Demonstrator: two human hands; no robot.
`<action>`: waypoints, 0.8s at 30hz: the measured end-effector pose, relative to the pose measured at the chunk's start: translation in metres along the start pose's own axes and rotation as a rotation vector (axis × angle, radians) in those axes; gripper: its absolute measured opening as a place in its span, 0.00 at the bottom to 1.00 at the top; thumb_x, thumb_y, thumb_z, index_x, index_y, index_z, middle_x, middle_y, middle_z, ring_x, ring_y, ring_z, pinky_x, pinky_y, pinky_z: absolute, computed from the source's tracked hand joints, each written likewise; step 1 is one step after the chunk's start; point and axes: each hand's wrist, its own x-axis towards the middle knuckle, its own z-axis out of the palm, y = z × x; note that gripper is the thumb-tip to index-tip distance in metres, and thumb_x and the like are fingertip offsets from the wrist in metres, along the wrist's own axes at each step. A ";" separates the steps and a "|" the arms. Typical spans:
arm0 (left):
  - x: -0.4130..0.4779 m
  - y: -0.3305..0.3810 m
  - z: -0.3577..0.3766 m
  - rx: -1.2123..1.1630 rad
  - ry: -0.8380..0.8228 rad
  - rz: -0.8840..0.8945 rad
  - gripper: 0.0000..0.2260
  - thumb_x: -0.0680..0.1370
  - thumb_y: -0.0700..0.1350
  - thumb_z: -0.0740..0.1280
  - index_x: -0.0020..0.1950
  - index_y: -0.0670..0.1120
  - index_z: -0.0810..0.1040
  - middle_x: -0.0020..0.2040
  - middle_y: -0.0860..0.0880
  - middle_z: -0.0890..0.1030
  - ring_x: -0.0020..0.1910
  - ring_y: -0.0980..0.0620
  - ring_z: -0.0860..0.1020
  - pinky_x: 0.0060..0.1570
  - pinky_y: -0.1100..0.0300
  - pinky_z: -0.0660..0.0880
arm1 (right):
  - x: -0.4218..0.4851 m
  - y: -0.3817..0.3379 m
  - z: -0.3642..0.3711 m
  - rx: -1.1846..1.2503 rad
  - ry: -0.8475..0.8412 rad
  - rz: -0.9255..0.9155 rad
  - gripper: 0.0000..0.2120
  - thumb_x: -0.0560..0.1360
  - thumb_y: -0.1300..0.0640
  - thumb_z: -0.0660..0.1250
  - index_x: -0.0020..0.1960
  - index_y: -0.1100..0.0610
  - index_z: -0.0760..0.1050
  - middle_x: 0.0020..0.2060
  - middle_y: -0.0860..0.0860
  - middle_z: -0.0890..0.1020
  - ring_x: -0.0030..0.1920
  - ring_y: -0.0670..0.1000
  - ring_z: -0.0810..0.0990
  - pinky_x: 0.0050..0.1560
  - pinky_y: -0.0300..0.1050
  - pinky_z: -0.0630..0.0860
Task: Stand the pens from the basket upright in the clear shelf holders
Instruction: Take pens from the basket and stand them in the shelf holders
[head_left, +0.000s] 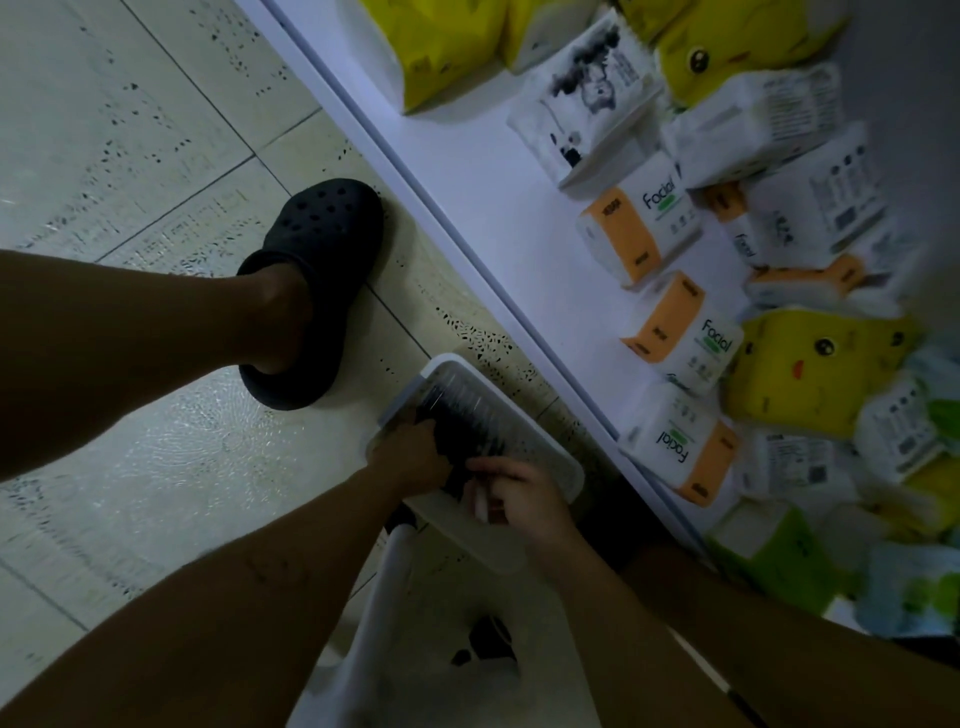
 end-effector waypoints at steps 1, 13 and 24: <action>0.002 0.000 0.001 -0.014 -0.029 0.003 0.10 0.77 0.44 0.65 0.52 0.38 0.78 0.48 0.40 0.81 0.48 0.43 0.79 0.50 0.49 0.77 | 0.000 0.001 -0.001 0.037 -0.024 0.004 0.17 0.76 0.72 0.60 0.45 0.52 0.79 0.41 0.53 0.82 0.46 0.54 0.81 0.44 0.46 0.80; -0.005 0.003 0.009 0.012 0.113 0.009 0.07 0.77 0.39 0.64 0.49 0.36 0.78 0.48 0.40 0.81 0.50 0.43 0.79 0.51 0.51 0.76 | 0.012 0.006 -0.014 -0.062 0.159 -0.061 0.09 0.78 0.52 0.67 0.43 0.56 0.82 0.41 0.58 0.84 0.44 0.58 0.82 0.50 0.57 0.80; -0.011 0.007 -0.001 -0.099 0.201 0.029 0.06 0.75 0.39 0.68 0.48 0.49 0.76 0.48 0.51 0.79 0.48 0.49 0.79 0.48 0.53 0.77 | 0.006 0.006 -0.005 -0.009 0.187 -0.111 0.15 0.74 0.64 0.70 0.46 0.44 0.72 0.42 0.46 0.80 0.47 0.50 0.81 0.54 0.57 0.80</action>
